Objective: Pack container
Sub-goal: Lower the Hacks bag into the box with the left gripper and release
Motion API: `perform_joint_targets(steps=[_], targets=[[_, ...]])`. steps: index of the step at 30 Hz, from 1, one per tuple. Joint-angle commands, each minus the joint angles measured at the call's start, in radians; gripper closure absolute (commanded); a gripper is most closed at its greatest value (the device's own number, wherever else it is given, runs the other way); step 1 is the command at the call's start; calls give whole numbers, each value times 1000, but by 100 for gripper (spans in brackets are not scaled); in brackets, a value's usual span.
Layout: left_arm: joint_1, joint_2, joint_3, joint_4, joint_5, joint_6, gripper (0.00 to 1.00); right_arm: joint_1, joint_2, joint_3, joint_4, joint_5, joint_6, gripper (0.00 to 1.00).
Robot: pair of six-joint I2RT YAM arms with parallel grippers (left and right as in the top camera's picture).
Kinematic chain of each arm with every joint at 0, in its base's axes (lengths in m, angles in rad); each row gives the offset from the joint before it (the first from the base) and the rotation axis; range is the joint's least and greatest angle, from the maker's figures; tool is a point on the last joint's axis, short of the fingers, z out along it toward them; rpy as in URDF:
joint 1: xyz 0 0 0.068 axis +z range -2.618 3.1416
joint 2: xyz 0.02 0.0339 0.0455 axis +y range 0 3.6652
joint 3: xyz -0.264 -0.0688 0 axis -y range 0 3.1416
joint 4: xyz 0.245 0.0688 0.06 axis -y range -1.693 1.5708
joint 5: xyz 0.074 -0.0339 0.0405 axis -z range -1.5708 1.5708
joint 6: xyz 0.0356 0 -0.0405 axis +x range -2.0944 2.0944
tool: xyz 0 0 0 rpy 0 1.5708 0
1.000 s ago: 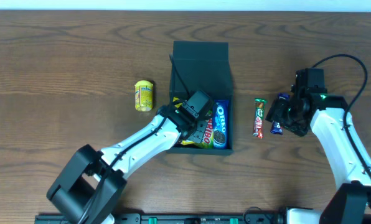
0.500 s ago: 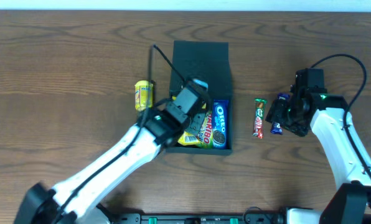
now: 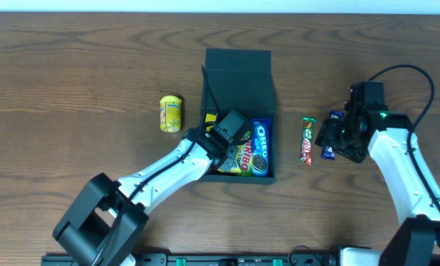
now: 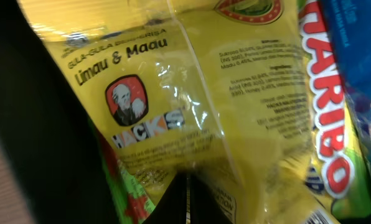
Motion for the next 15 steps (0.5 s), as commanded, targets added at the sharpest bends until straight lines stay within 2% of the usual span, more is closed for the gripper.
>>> perform_joint_targets(steps=[1, 6, 15], targets=[[3, 48, -2, 7, -2, -16, 94, -8, -19, 11, -2, -4, -14, 31], [4, 38, 6, 6, -10, -16, 94, -8, -19, 12, -5, -4, -43, 30], [4, -243, 20, 2, -61, -14, 94, -8, -19, 11, -15, -2, -77, 28]])
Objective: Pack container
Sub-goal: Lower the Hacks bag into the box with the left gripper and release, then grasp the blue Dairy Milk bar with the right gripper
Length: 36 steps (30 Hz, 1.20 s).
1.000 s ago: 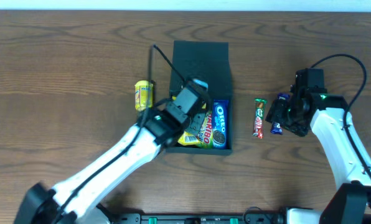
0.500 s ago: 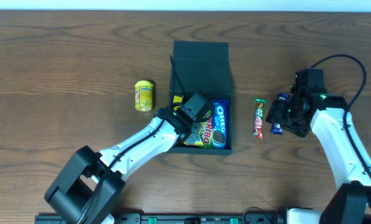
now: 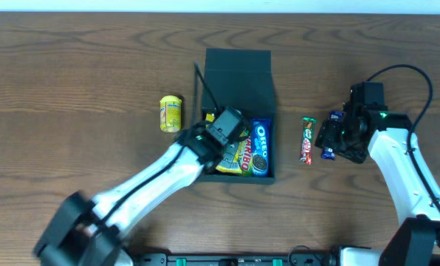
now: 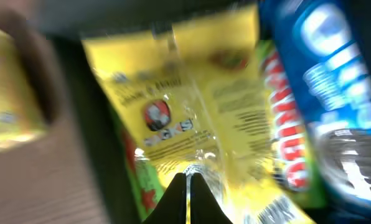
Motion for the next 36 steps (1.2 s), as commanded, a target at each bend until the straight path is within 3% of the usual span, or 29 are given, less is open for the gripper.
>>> perform_joint_targets(steps=[1, 6, 13, 28, 36], targets=[[2, -115, 20, -6, -56, -4, 94, -8, -19, 11, 3, 0, -32, 28], [34, -200, 20, -55, -183, -4, 94, -4, -19, 10, 11, 64, -37, 34], [187, -201, 17, -105, -89, -4, 94, -4, 31, 5, 92, 148, 10, 35], [199, -201, 14, -105, -85, 5, 94, -35, 298, 5, 204, 165, -21, 52], [199, -201, 14, -103, -85, 5, 94, -35, 331, 5, 221, 157, -55, 77]])
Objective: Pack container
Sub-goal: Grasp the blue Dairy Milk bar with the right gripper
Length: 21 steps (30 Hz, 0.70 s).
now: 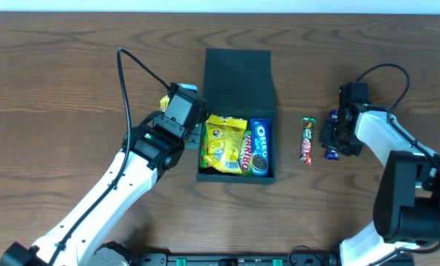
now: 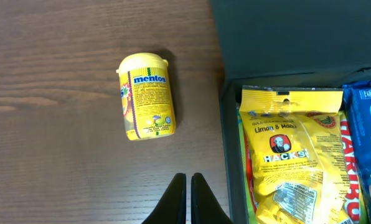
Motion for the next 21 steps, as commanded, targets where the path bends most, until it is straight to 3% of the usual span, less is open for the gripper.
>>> perform_joint_targets(steps=[1, 13, 21], targets=[[5, 0, 8, -1, 8, 4, 94, -9, 25, 4, 1, 11, -31, 79], [5, 0, 8, 7, 7, 11, 93, 38, -104, 187, -223, -122, -34, 98], [5, 0, 8, 16, 7, 11, 93, 244, -236, 201, -274, -271, 12, 98]])
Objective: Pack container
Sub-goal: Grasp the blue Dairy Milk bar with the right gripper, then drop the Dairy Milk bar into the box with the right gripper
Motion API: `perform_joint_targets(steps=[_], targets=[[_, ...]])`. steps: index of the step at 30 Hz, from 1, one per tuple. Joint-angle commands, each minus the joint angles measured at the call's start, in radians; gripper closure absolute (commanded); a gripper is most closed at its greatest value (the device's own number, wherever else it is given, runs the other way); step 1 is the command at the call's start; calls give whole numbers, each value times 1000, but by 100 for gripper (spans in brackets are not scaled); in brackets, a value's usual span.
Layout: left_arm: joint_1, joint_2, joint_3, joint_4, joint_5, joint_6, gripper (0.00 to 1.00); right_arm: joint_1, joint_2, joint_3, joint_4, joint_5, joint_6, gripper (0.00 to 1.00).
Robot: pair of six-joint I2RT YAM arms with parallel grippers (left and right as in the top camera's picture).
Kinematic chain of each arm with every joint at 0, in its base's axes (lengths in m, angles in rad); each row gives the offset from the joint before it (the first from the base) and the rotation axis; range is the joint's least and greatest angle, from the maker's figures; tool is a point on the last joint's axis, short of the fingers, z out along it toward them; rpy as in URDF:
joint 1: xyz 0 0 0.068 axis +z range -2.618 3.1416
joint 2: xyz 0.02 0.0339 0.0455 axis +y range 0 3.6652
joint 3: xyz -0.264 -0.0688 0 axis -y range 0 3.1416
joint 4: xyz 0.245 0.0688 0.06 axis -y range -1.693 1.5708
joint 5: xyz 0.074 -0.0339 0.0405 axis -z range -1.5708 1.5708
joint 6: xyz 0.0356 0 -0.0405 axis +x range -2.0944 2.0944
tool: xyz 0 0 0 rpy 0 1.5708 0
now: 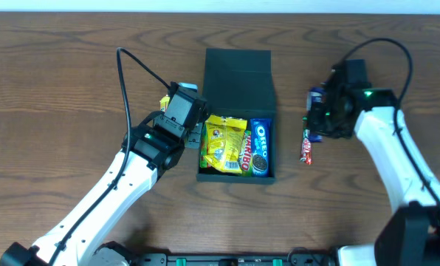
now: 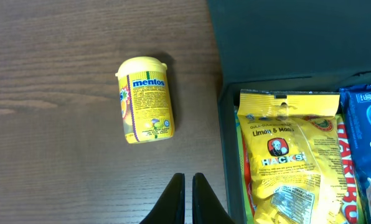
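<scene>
The black box [image 1: 236,177] stands open at mid-table, its lid [image 1: 238,74] folded back. Inside lie a yellow Hacks bag [image 2: 291,155], a Haribo bag [image 2: 345,155] and a blue Oreo pack [image 1: 259,148]. My left gripper [image 2: 187,186] hovers shut and empty over bare table just left of the box wall. A yellow Mentos tub [image 2: 145,99] lies on its side ahead of it. My right gripper [image 1: 321,112] is off the table to the right of the box, shut on a small blue packet [image 1: 314,96]. A red-and-green candy bar [image 1: 306,144] lies below it.
The wooden table [image 1: 72,66] spreads wide on both sides of the box. The left arm's cable [image 1: 131,74] loops above the table to the left of the lid. In the overhead view the left wrist covers most of the Mentos tub.
My right gripper has moved up and to the left from the spot right of the candy bar, and the blue packet has left the table with it. The left arm has barely shifted.
My left gripper was first low inside the box over the Hacks bag, then higher above it, then outside the box's left wall near the Mentos tub, with the bag left lying in the box. My right gripper stayed at the blue packet throughout and now holds it aloft.
</scene>
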Motion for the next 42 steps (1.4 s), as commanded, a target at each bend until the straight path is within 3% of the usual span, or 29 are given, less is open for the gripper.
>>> perform_joint_targets(steps=[1, 7, 13, 20, 21, 23, 25, 28, 34, 36, 42], targets=[[5, 0, 8, 4, 7, 10, 93, 92, -14, 3, -7, -70, 53, 98], [67, 0, 8, 4, 21, 10, 94, 253, -8, -26, 29, -69, 126, 99], [248, 0, 8, 2, 213, 37, 92, 316, -4, -32, 24, -47, 200, 98], [285, 0, 8, -12, 229, 52, 91, 357, 15, -63, 23, 12, 300, 98], [285, 0, 8, -11, 229, 52, 91, 360, 17, -66, 23, 19, 300, 96], [285, 0, 8, -11, 229, 52, 91, 361, 21, -72, 19, 23, 299, 71], [285, 0, 8, -11, 229, 52, 91, 361, 21, -73, 14, 49, 299, 56], [285, 0, 8, -11, 229, 52, 89, 357, 16, -64, 3, 59, 299, 45], [285, 0, 8, -11, 228, 52, 88, 348, -57, 9, -90, 242, 301, 46], [285, 0, 8, -11, 229, 52, 88, 322, -84, 9, -101, 323, 318, 41], [285, 0, 8, -12, 229, 52, 88, 201, -32, -40, -59, 319, 317, 45]])
